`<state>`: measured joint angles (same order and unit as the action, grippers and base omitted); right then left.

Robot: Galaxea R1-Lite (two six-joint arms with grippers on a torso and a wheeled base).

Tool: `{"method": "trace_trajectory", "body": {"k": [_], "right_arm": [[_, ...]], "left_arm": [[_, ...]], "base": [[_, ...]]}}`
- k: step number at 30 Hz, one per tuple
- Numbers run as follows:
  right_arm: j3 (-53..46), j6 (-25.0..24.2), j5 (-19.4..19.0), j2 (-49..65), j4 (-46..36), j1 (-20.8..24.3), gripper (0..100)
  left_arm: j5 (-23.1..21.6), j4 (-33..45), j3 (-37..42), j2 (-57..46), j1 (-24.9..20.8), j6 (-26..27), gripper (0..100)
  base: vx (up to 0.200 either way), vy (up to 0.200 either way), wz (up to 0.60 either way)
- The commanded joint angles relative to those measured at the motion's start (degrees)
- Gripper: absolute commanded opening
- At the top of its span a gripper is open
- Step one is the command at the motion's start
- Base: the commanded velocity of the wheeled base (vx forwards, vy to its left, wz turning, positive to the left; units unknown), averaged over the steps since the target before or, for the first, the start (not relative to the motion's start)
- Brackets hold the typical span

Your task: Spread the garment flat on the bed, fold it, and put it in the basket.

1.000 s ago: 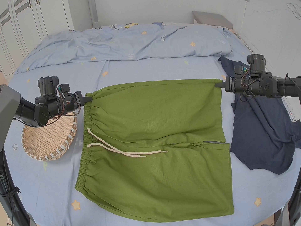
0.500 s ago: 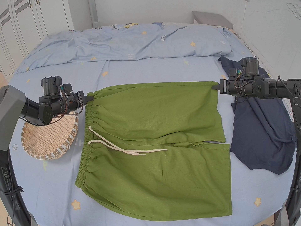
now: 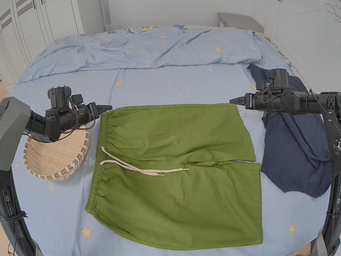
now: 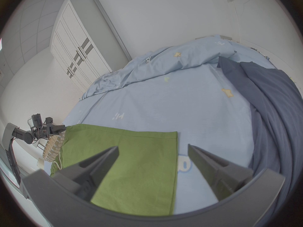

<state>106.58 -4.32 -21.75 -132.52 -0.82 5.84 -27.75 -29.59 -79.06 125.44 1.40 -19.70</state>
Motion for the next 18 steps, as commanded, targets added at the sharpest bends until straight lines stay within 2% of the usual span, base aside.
{"method": "trace_trajectory", "body": {"k": [1,6,11,15,18], "right_arm": [[-0.15,-0.17,0.04,0.25,0.03,0.05,100],[-0.94,-0.25,-0.14,2.27,-0.24,-0.3,100],[-7.09,-2.28,-0.05,11.06,-0.77,-0.74,100],[-18.34,-5.35,-0.4,20.02,-0.33,-0.83,100],[-31.96,-5.97,-0.66,28.64,0.2,-1.18,100]], "left_arm": [[-0.03,-0.82,0.57,-0.46,-0.17,0.01,100],[1.03,-1.53,1.18,-3.27,-0.79,0.01,100],[6.12,-3.28,6.11,-10.74,-3.34,0.1,100],[6.56,-3.64,15.16,-18.39,-5.18,-0.25,100],[6.04,-3.55,26.94,-25.6,-5.8,-0.43,100]], "base": [[0.0,0.0,0.0],[0.0,0.0,0.0],[0.0,0.0,0.0],[0.0,0.0,0.0],[0.0,0.0,0.0]]}}
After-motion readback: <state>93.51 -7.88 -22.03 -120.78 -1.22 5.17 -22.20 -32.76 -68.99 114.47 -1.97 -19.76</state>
